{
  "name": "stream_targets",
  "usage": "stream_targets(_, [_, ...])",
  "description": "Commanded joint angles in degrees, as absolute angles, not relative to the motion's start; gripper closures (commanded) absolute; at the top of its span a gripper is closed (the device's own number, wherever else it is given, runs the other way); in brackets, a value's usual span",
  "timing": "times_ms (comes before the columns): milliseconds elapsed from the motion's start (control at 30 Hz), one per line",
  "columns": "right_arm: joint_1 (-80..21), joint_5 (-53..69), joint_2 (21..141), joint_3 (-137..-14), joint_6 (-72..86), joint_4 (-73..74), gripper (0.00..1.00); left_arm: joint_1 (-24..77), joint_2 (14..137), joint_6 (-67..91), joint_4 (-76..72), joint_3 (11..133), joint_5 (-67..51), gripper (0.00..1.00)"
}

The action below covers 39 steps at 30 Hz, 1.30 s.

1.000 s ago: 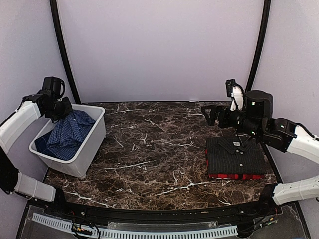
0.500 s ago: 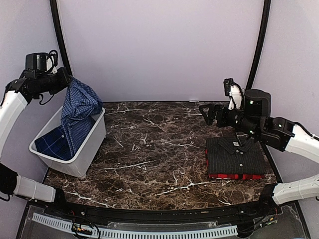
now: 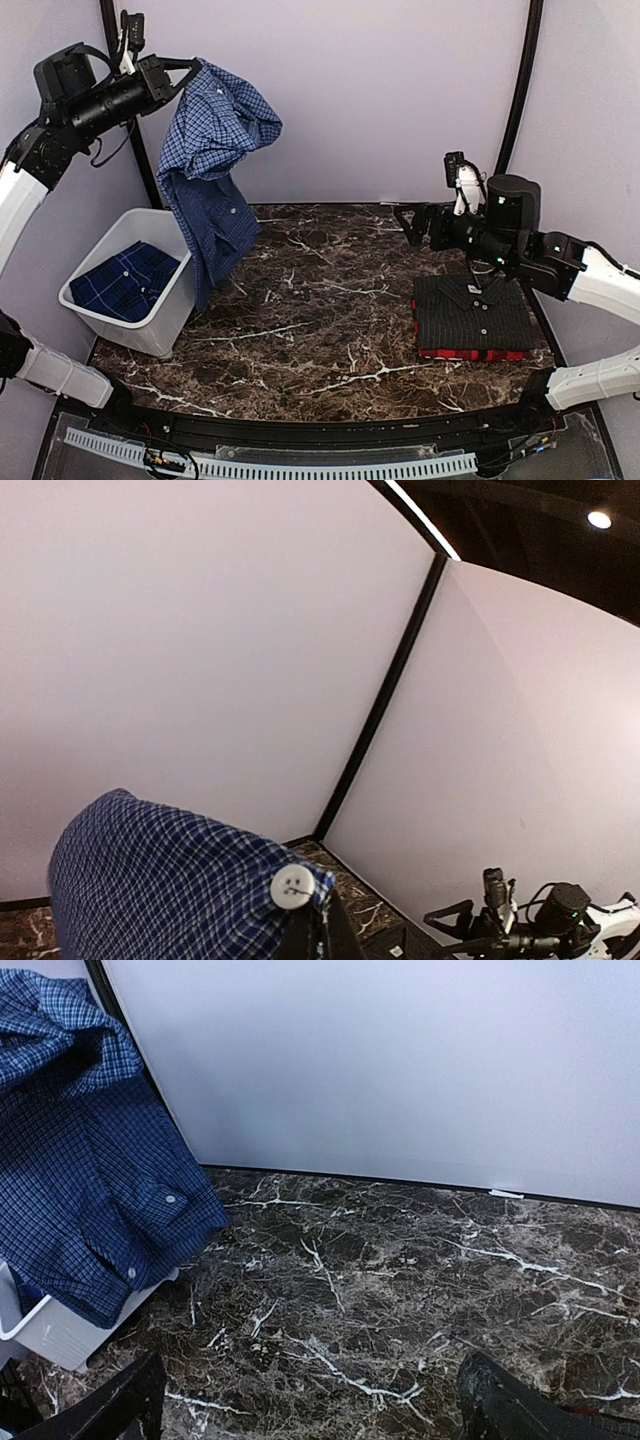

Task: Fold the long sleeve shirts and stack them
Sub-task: Place the crumpled shirt at the center of the board.

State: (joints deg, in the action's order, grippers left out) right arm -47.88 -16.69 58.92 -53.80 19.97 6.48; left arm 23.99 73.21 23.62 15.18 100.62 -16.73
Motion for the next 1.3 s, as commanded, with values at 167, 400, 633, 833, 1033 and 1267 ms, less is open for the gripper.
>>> stream_targets(167, [-47.6,-17.3,59.1,-55.7,19.1,3.3,0.02,42.3,84.5,21.4,6.3,113.3,-19.1,1.0])
stream_targets(400, [-47.6,-18.3,57.6,-55.5,19.0,4.0,0.01,49.6,88.4,22.7,6.4,117.3,-17.1,1.0])
stream_targets(633, [-47.6,-19.0,56.4,-54.1,19.0,4.6,0.01,43.6,94.2,30.4,16.9,114.9,-10.2,1.0])
stream_targets(833, [-47.6,-19.7,57.7,-52.3,19.9,5.9,0.01,36.8,102.6,35.5,15.5,103.2,-21.4,1.0])
stream_targets(1033, [-47.5,-19.0,60.6,-50.2,21.3,7.7,0.01,35.1,112.6,33.3,15.8,100.2,-22.9,0.9])
stream_targets(1267, [-47.5,-18.8,64.6,-48.1,24.5,10.0,0.01,33.5,115.4,32.2,19.8,101.7,-17.4,0.39])
